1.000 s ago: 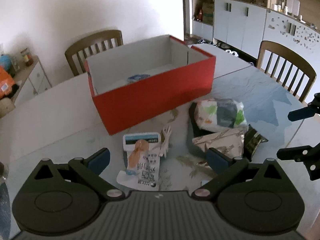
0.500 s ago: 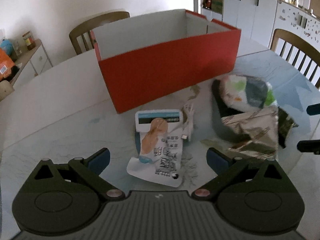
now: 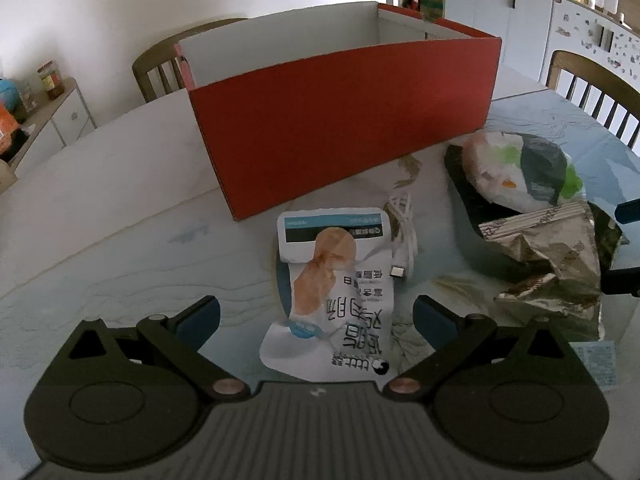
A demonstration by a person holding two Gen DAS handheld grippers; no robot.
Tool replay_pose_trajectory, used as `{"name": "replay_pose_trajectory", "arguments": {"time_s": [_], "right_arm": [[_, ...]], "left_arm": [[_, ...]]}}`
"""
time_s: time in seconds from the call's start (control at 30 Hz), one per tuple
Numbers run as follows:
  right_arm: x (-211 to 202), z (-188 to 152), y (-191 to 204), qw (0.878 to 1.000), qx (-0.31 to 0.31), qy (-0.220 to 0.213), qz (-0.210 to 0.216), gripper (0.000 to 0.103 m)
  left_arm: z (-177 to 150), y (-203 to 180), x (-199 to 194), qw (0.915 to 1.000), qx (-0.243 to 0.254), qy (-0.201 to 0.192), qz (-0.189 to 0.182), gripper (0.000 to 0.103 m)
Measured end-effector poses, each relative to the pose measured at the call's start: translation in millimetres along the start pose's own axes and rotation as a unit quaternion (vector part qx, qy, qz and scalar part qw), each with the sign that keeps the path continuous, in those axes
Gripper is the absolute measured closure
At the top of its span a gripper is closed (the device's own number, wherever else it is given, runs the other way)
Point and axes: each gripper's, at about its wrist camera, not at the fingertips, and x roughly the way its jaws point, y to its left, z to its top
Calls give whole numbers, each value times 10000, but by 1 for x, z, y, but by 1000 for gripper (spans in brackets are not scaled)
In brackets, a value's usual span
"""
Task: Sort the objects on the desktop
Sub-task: 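Grasp the white printed pouch with the left tool while the right tool grasps the black snack bag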
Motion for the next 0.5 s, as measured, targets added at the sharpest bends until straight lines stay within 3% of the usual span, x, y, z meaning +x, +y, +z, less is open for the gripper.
{"name": "replay_pose_trajectory", "arguments": {"time_s": [0.3, 0.5], "right_arm": [[15, -3, -2, 10000, 58, 53, -51, 27], [18, -5, -10, 9998, 194, 61, 62, 27]], "left_arm": [[0, 0, 14, 9999, 9, -64, -139, 0], [4, 4, 23, 9991, -236, -33, -343, 0]]}}
